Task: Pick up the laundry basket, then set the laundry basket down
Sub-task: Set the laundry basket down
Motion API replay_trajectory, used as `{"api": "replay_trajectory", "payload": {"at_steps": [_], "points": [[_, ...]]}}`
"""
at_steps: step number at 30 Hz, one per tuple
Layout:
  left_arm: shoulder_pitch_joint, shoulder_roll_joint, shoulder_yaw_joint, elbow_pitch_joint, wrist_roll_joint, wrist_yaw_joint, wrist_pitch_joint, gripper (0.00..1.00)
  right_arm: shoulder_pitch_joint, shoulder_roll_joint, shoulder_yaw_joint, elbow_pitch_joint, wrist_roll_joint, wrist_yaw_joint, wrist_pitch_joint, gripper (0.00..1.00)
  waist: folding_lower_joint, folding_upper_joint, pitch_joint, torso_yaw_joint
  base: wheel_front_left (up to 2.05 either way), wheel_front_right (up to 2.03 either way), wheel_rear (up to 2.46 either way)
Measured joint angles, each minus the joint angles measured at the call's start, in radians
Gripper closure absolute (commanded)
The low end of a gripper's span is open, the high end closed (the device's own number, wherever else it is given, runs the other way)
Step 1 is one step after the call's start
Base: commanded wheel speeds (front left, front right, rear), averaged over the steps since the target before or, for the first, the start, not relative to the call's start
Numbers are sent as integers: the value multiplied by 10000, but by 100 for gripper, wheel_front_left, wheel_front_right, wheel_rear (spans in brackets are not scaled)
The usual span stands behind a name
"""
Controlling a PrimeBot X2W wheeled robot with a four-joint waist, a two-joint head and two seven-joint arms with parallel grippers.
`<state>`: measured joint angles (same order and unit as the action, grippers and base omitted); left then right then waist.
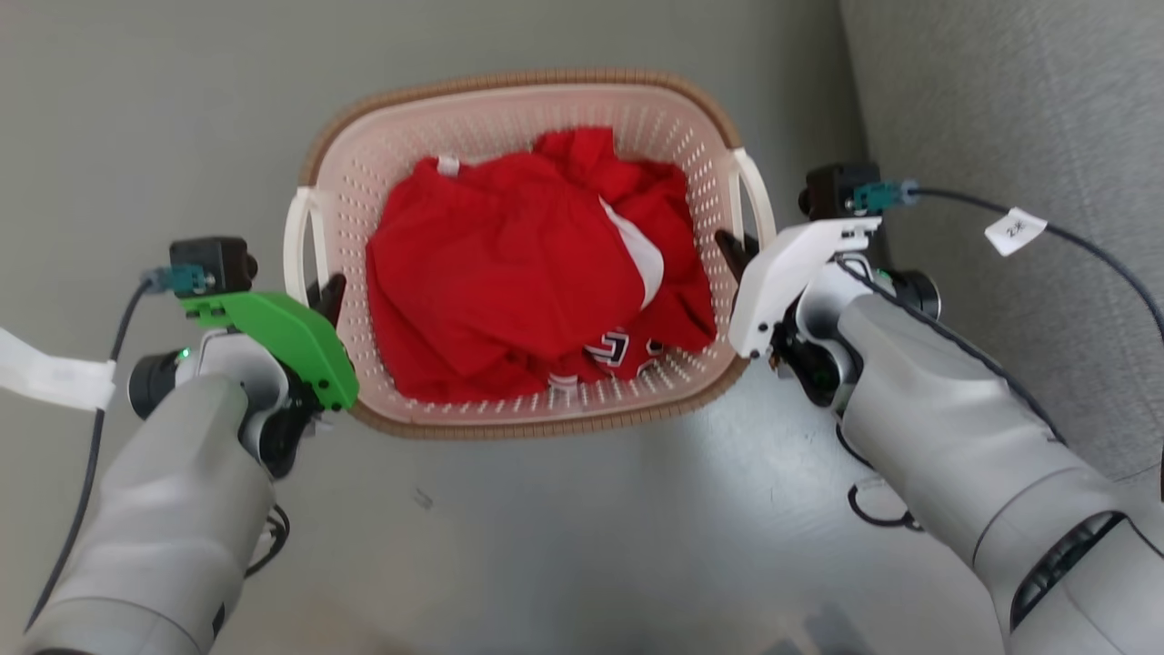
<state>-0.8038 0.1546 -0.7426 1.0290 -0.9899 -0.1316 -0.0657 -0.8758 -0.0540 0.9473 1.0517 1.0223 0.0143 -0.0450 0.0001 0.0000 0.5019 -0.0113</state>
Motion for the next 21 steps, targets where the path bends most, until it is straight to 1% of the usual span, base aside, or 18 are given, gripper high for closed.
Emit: {"api": "replay_trajectory", "payload": {"at_steps": [7, 11, 21], "points": [[-449, 8, 48, 98, 2, 0, -73, 100, -503, 6, -23, 81, -42, 2, -163, 100, 0, 0, 776, 44, 0, 0, 0], [-941, 8, 44, 213, 115, 0, -100, 100, -920, 0, -40, 117, -86, 15, -339, 100, 0, 0, 1402, 75, 0, 0, 0], [-1883, 12, 46, 380, 201, -2, -121, 100, -1701, -35, -125, 174, -111, 75, -487, 100, 1, 0, 2555, 152, 0, 0, 0]]}}
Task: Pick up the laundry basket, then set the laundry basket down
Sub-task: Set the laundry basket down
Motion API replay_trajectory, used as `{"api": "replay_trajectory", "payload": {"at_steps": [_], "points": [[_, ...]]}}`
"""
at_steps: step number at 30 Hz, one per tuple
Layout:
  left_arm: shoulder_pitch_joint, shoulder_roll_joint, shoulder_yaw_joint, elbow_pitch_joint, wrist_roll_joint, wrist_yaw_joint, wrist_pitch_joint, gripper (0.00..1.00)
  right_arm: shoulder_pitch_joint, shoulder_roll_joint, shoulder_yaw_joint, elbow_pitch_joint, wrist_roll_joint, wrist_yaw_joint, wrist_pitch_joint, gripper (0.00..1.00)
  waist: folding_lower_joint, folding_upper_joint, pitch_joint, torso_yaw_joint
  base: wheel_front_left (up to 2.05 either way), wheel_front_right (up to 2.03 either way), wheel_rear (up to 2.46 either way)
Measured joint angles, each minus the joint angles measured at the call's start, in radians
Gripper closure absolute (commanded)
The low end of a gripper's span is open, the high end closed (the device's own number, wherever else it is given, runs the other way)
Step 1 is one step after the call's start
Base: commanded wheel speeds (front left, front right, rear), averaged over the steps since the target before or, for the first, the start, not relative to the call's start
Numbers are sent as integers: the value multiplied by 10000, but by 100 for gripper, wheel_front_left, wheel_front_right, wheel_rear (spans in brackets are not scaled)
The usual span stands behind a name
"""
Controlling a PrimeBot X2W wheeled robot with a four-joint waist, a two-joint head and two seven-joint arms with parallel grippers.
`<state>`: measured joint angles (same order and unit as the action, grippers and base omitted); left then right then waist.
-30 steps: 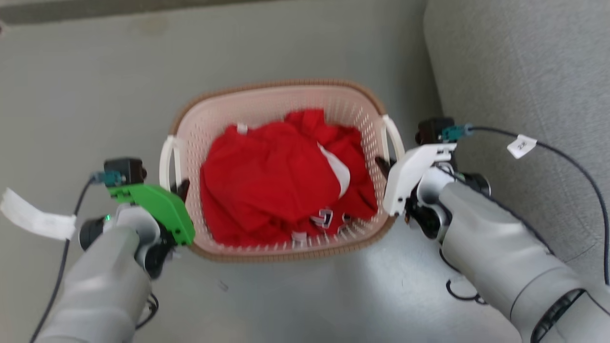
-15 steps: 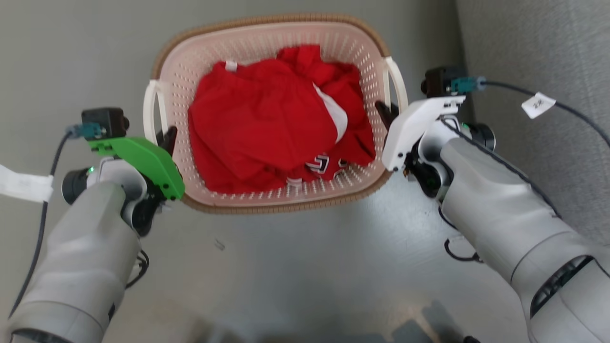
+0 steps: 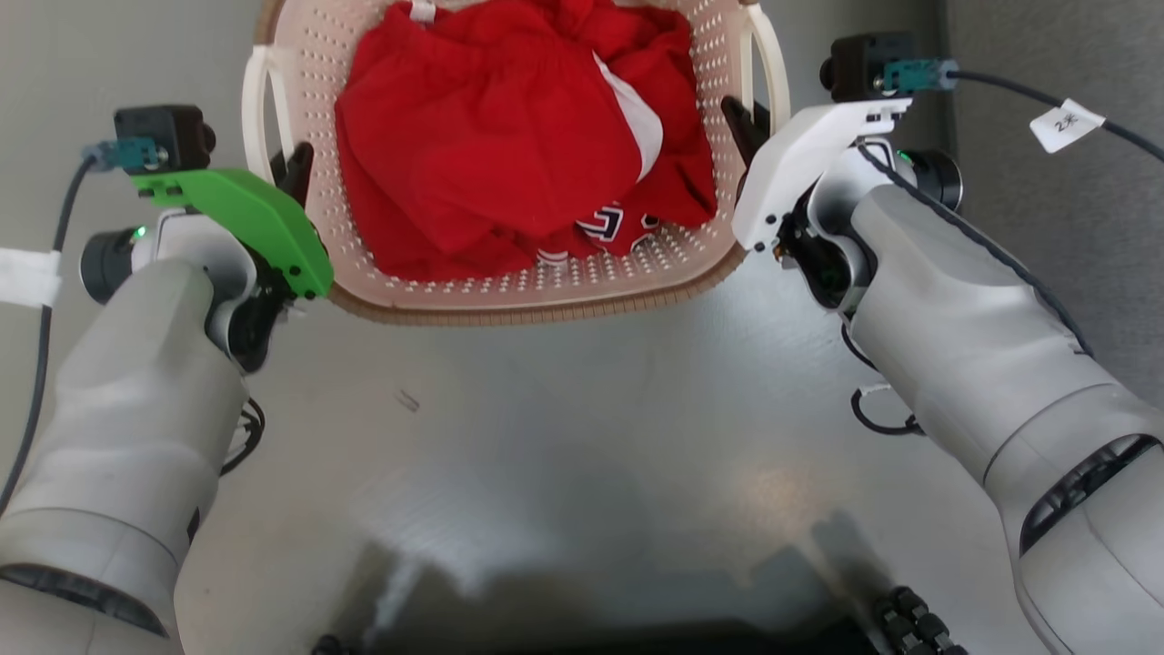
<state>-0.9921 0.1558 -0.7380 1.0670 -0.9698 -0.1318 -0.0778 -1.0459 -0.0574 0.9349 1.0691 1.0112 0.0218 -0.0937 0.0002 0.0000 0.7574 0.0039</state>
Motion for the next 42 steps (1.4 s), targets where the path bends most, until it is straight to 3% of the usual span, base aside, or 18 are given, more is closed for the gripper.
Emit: {"api": "replay_trajectory", "payload": {"at_steps": [20, 42], "points": [[-1246, -33, 0, 320, 245, -4, -500, 100, -1074, -15, -12, 165, 4, 73, -514, 100, 0, 0, 1747, 207, 0, 0, 0], [-1702, -115, -100, 566, 504, -4, -1133, 100, -1537, -29, 92, 309, 174, 148, -913, 100, -2, 0, 2505, 302, 0, 0, 0]]}}
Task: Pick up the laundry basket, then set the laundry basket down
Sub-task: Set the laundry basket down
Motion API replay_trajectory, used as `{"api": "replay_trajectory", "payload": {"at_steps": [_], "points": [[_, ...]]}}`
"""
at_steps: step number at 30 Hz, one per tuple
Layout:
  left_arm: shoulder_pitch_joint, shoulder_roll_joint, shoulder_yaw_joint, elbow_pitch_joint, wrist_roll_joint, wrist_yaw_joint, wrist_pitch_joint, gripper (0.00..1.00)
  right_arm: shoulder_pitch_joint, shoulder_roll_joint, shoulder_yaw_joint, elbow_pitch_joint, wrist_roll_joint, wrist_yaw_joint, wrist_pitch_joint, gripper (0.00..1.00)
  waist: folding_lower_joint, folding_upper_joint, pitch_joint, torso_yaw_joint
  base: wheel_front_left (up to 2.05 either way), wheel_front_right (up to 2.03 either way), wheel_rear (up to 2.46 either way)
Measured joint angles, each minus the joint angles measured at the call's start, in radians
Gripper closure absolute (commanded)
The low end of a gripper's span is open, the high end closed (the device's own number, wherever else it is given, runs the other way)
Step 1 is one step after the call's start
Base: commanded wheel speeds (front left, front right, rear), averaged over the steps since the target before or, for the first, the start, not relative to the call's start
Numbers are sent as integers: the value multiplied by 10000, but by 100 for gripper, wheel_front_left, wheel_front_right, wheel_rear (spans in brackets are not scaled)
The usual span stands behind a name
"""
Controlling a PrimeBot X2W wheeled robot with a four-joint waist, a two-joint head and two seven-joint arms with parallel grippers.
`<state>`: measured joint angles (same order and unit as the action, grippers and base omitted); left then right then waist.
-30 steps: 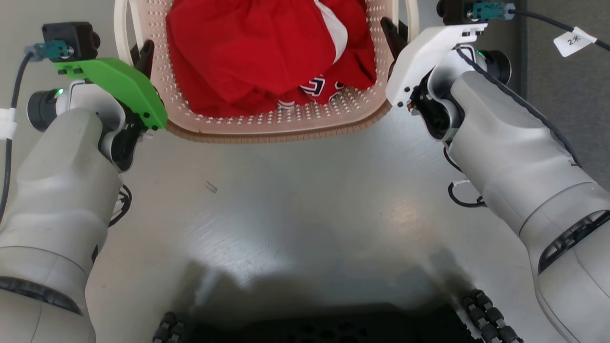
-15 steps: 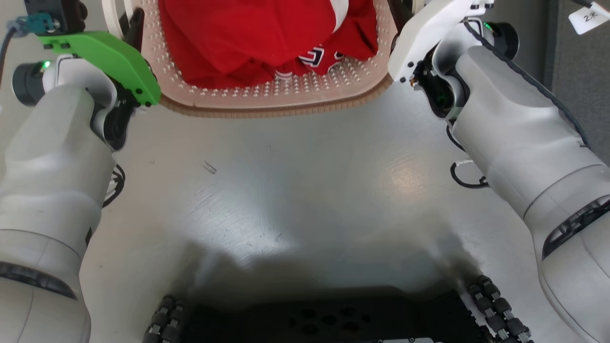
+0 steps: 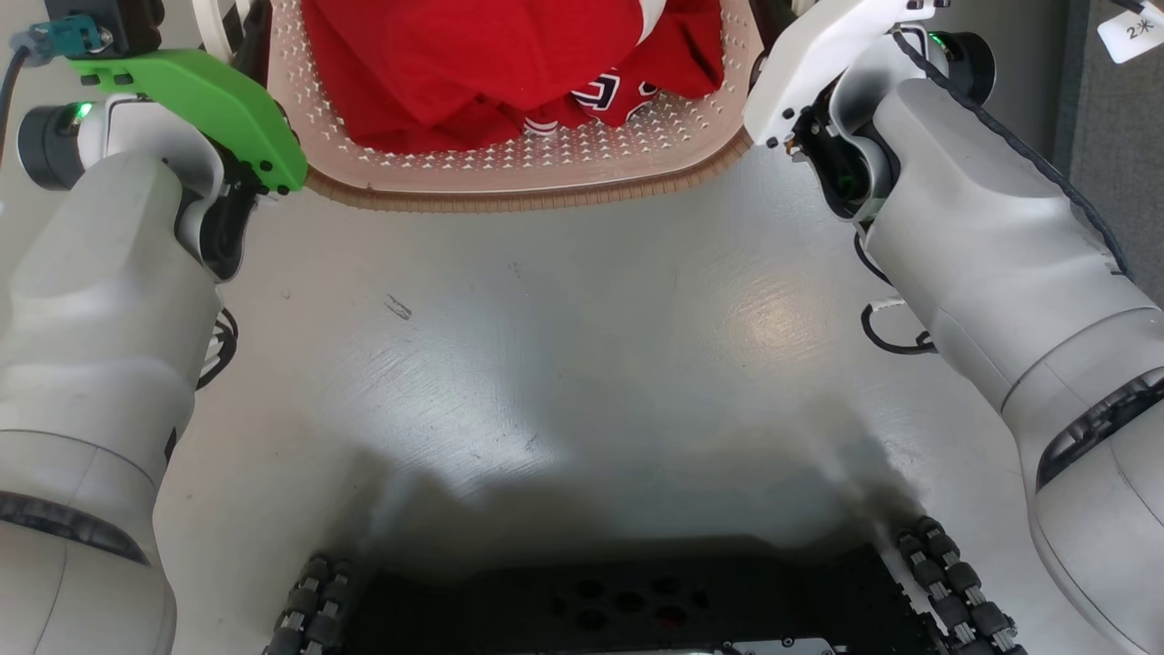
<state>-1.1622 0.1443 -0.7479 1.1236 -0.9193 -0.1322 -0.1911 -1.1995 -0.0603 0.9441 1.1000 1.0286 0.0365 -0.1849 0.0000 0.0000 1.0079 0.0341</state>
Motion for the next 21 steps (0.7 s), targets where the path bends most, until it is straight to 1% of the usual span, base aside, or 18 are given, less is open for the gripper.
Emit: {"api": "replay_trajectory", "payload": {"at_steps": [11, 12, 13, 14, 15, 16, 21], "points": [[-63, -44, -92, 98, 4, 0, -127, 100, -12, 0, 77, 65, 109, 0, -96, 100, 0, 0, 96, -16, 0, 0, 0], [-64, -50, -96, 109, 4, 0, -132, 100, -12, 2, 86, 69, 109, 0, -115, 99, 0, 0, 100, -16, 0, 0, 0], [-64, -56, -102, 125, 4, 0, -138, 86, -12, 2, 94, 71, 111, 0, -130, 73, 0, 0, 103, -17, 0, 0, 0], [-64, -59, -105, 142, 4, 0, -138, 29, -13, 2, 98, 73, 113, 12, -148, 56, 0, 0, 105, -17, 0, 0, 0], [-64, -58, -115, 184, 4, 0, -138, 0, -17, -2, 104, 73, 119, 90, -174, 37, 0, 0, 107, -18, 0, 0, 0], [-65, -46, -113, 240, 4, 2, -144, 0, -27, -13, 105, 73, 127, 148, -209, 0, 0, 0, 107, -18, 0, 0, 0], [-66, 73, -105, 347, 2, 2, -184, 0, -105, -38, 109, 77, 203, 150, -261, 0, 0, 0, 101, -24, 0, 0, 0]]}}
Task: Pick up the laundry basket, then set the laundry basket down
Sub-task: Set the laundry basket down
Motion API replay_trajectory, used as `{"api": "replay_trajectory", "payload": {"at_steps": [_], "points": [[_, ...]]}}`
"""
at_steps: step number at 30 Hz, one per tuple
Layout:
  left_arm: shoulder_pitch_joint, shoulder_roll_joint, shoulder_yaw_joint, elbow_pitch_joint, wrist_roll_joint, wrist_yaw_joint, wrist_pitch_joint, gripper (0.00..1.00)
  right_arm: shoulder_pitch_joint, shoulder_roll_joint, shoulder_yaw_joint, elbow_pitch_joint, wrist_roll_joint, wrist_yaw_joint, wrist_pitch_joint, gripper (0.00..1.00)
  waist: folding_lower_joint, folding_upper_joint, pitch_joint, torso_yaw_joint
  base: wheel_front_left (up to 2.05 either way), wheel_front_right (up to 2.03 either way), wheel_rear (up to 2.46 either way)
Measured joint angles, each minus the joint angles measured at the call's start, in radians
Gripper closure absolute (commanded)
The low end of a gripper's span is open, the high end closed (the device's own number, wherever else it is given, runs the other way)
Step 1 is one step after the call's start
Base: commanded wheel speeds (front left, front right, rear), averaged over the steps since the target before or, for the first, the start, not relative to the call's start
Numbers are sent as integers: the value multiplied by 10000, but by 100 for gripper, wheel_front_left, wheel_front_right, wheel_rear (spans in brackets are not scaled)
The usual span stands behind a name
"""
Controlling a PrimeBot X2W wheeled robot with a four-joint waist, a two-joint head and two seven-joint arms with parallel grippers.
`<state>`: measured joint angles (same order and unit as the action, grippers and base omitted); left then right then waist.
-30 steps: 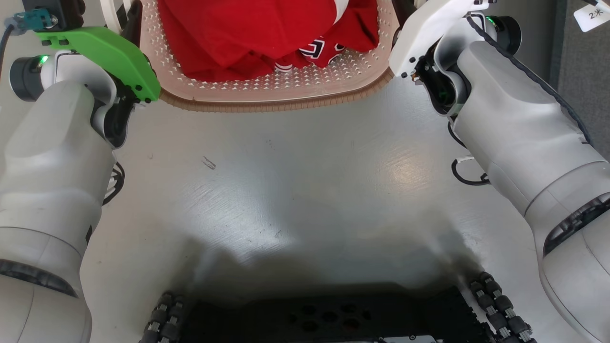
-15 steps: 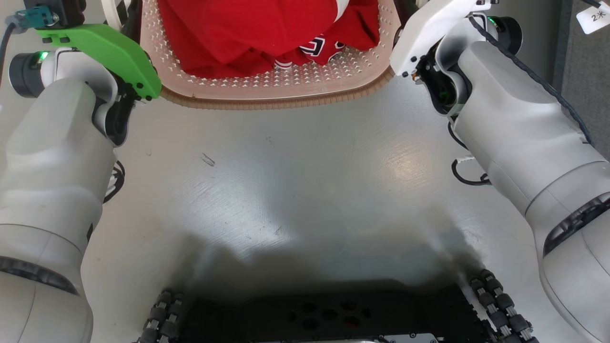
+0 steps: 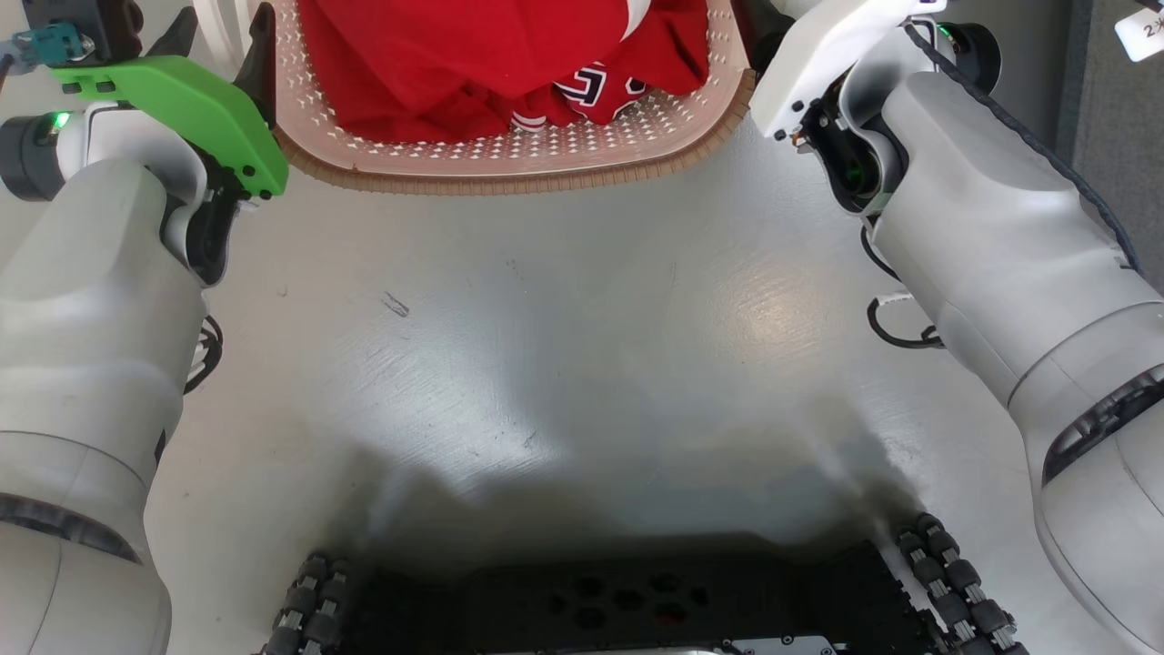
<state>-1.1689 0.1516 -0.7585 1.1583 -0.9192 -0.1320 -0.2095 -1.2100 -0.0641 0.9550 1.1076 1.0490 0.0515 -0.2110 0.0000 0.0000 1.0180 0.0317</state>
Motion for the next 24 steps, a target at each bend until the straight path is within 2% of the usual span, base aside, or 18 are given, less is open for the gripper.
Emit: {"api": "replay_trajectory", "payload": {"at_steps": [17, 24], "points": [[0, -8, -107, 48, -15, 0, -107, 0, -13, -2, 134, 33, 88, -6, -102, 0, 0, 0, -59, -15, 0, 0, 0], [29, -10, -205, 42, -15, 0, -192, 0, -4, -2, 282, 54, 157, 2, -188, 0, 0, 0, -393, -44, 0, 0, 0]]}}
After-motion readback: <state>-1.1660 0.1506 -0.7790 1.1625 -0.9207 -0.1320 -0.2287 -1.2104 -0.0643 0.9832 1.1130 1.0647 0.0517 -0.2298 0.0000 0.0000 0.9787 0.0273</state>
